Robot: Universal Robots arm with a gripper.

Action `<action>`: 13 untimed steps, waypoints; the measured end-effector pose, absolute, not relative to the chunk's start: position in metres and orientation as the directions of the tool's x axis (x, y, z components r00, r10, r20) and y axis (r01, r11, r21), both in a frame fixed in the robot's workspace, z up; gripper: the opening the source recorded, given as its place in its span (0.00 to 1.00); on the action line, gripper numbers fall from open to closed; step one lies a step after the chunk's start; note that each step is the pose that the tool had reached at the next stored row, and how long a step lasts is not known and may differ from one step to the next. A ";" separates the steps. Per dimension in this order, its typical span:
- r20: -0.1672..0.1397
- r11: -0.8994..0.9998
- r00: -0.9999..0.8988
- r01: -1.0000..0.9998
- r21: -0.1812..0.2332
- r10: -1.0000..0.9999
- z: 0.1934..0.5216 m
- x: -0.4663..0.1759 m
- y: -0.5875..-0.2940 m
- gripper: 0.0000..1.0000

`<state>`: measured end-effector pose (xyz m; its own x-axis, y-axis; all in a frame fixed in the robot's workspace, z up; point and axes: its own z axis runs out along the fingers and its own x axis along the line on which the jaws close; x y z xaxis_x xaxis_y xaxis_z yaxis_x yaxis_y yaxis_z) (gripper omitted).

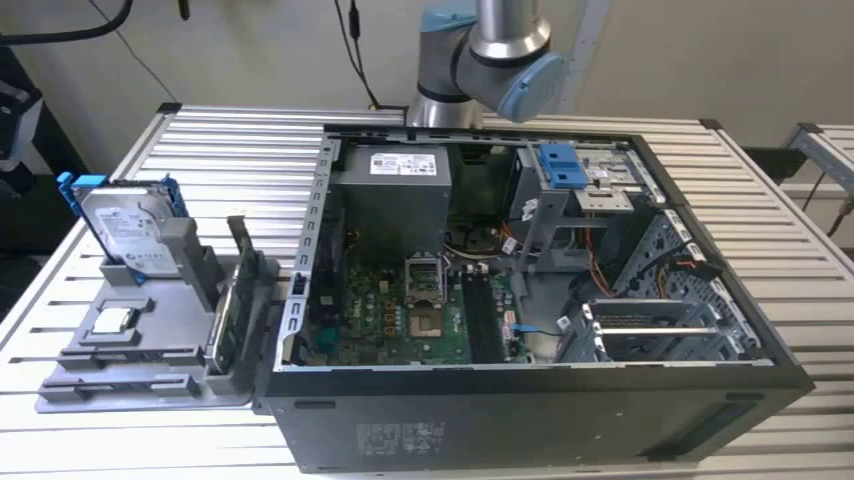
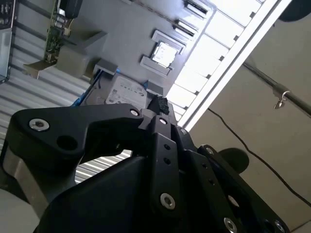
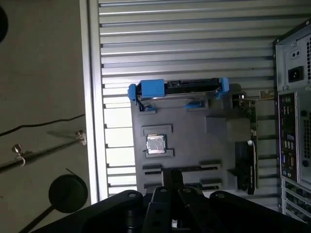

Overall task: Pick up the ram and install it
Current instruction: 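Reach for the ram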

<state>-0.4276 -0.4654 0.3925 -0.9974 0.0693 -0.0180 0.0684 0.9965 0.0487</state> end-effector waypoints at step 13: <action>-0.015 0.996 -0.997 0.069 0.048 0.069 0.389 -0.409 -0.496 0.11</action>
